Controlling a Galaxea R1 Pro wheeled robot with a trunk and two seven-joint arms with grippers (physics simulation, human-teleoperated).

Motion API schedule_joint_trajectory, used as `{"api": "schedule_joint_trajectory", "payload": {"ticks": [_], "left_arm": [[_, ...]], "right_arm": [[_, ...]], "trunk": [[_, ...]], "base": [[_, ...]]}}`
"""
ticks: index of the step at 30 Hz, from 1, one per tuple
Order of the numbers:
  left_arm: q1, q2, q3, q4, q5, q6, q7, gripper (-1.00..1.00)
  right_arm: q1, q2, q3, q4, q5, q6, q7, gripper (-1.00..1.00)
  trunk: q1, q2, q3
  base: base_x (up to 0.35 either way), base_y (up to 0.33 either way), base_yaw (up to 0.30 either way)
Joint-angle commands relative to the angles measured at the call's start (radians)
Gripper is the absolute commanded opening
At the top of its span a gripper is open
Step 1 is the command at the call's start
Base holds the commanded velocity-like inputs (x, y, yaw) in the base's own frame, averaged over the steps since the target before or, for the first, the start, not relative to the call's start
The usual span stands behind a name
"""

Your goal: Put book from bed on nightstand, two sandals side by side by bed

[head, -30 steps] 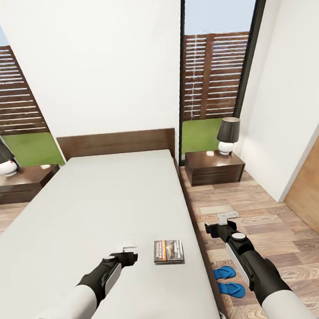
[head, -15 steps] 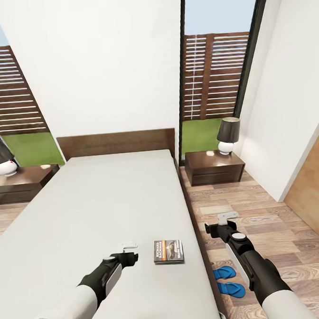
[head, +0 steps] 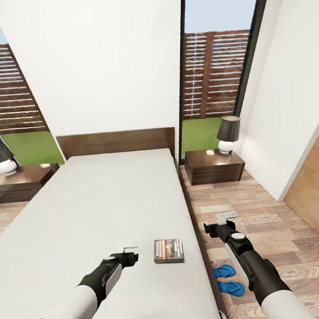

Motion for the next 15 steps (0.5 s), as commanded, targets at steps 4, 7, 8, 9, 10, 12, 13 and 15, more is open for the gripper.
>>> {"api": "schedule_joint_trajectory", "payload": {"ticks": [4, 7, 8, 9, 10, 12, 13, 15], "left_arm": [[-0.001, 0.001, -0.009, -0.004, 0.010, 0.006, 0.007, 1.00], [-0.001, 0.001, -0.008, -0.007, 0.010, 0.006, 0.007, 1.00], [-0.001, 0.001, -0.009, -0.008, 0.010, 0.007, 0.007, 1.00], [-0.001, 0.001, -0.009, -0.009, 0.010, 0.008, 0.007, 1.00], [-0.001, 0.001, -0.009, -0.010, 0.010, 0.008, 0.007, 1.00], [-0.002, 0.000, -0.009, -0.013, 0.011, 0.009, 0.007, 1.00], [-0.003, 0.000, -0.009, -0.014, 0.011, 0.009, 0.007, 1.00], [-0.006, -0.001, -0.008, -0.017, 0.012, 0.009, 0.006, 1.00]], "right_arm": [[-0.001, -0.002, 0.003, -0.002, 0.002, 0.009, -0.004, 1.00], [-0.001, -0.003, 0.003, -0.005, 0.002, 0.010, -0.004, 1.00], [-0.001, -0.004, 0.002, -0.007, 0.002, 0.011, -0.004, 1.00], [-0.001, -0.005, 0.002, -0.008, 0.002, 0.011, -0.004, 1.00], [-0.001, -0.005, 0.001, -0.010, 0.002, 0.011, -0.004, 1.00], [-0.001, -0.007, -0.001, -0.015, 0.002, 0.012, -0.004, 1.00], [-0.001, -0.007, -0.002, -0.020, 0.002, 0.012, -0.004, 1.00], [-0.001, -0.007, -0.003, -0.042, 0.002, 0.015, -0.004, 1.00]], "trunk": [[0.001, -0.002, -0.008], [0.001, -0.002, -0.013], [0.001, -0.002, -0.014], [0.001, -0.002, -0.016], [0.001, -0.002, -0.017], [0.001, -0.002, -0.021], [0.001, -0.002, -0.022], [0.001, -0.002, -0.025]], "base": [[0.000, 0.000, 0.000], [0.000, 0.000, 0.000], [0.000, 0.000, 0.000], [0.000, 0.000, 0.000], [0.000, 0.000, 0.000], [0.000, 0.000, 0.000], [0.000, 0.000, 0.000], [0.000, 0.000, 0.000]]}}
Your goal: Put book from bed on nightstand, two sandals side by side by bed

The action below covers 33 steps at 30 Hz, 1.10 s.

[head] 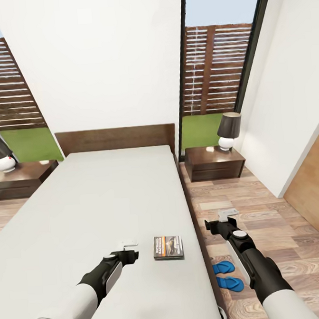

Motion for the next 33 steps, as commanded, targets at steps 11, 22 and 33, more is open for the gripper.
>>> {"api": "schedule_joint_trajectory", "payload": {"ticks": [11, 22, 33], "left_arm": [[-0.048, 0.000, -0.006, -0.007, 0.015, 0.007, 0.002, 1.00], [-0.065, 0.005, -0.005, -0.008, 0.017, 0.002, -0.003, 1.00], [-0.067, 0.000, -0.005, -0.010, 0.015, -0.002, -0.001, 1.00]], "right_arm": [[0.060, -0.003, 0.004, -0.224, 0.003, 0.155, -0.007, 1.00], [0.126, -0.004, 0.005, -0.418, 0.007, 0.215, -0.010, 1.00], [0.140, -0.004, 0.002, -0.482, 0.007, 0.266, -0.011, 1.00]], "trunk": [[0.001, -0.002, -0.020], [0.001, -0.002, -0.038], [0.001, -0.002, -0.054]], "base": [[0.000, 0.000, 0.000], [0.000, 0.000, 0.000], [0.000, 0.000, 0.000]]}}
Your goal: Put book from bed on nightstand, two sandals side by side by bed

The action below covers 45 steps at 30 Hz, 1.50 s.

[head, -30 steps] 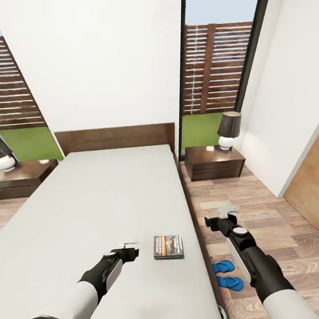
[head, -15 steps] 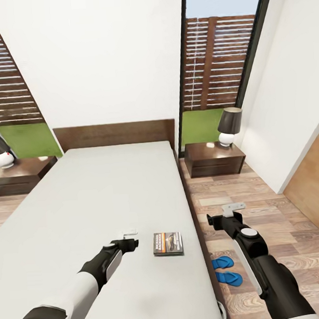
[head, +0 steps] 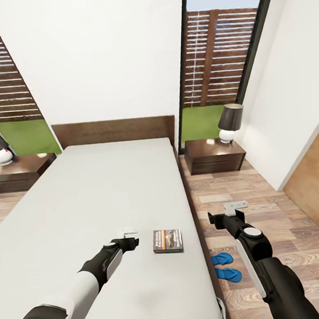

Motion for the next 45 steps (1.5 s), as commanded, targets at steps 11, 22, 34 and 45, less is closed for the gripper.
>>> {"api": "schedule_joint_trajectory", "payload": {"ticks": [11, 22, 34, 45], "left_arm": [[-0.001, 0.000, -0.009, -0.002, 0.010, -0.001, 0.007, 1.00], [-0.001, 0.000, -0.009, -0.002, 0.010, -0.001, 0.007, 1.00], [-0.002, -0.009, -0.009, -0.021, 0.010, -0.001, 0.005, 1.00], [-0.043, -0.036, -0.008, -0.044, 0.011, -0.018, -0.001, 1.00]], "right_arm": [[0.018, -0.002, 0.002, -0.029, 0.002, 0.015, -0.005, 1.00], [0.032, -0.002, 0.002, -0.047, 0.002, 0.015, -0.005, 1.00], [0.036, -0.012, -0.010, -0.073, 0.003, 0.025, -0.005, 1.00], [0.036, -0.021, -0.017, -0.075, 0.002, 0.070, -0.005, 1.00]], "trunk": [[0.001, -0.002, -0.004], [0.001, -0.002, -0.004], [0.001, -0.002, -0.004], [0.001, -0.002, -0.004]], "base": [[0.000, 0.000, 0.000], [0.000, 0.000, 0.000], [0.000, 0.000, 0.000], [0.000, 0.000, 0.000]]}}
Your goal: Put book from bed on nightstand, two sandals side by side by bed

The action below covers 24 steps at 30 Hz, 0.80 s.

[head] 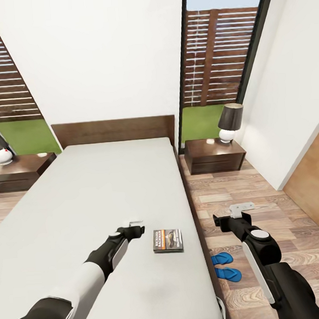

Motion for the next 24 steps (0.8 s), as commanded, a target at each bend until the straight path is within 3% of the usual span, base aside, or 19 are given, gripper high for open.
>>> {"api": "schedule_joint_trajectory", "payload": {"ticks": [1, 10, 24], "left_arm": [[-0.002, 0.000, -0.009, -0.003, 0.010, -0.004, 0.005, 1.00], [-0.008, -0.005, -0.010, -0.002, 0.008, -0.041, 0.004, 1.00], [-0.008, -0.007, -0.010, 0.001, 0.008, -0.048, 0.002, 1.00]], "right_arm": [[-0.001, -0.001, 0.003, -0.001, 0.002, 0.007, -0.005, 1.00], [-0.001, -0.002, 0.000, -0.001, 0.003, 0.012, -0.005, 1.00], [-0.001, -0.005, -0.002, -0.001, 0.003, 0.014, -0.005, 1.00]], "trunk": [[0.001, -0.002, -0.002], [0.001, -0.002, -0.005], [0.001, -0.002, -0.026]], "base": [[0.000, 0.000, 0.000], [0.000, 0.000, 0.000], [0.000, 0.000, 0.000]]}}
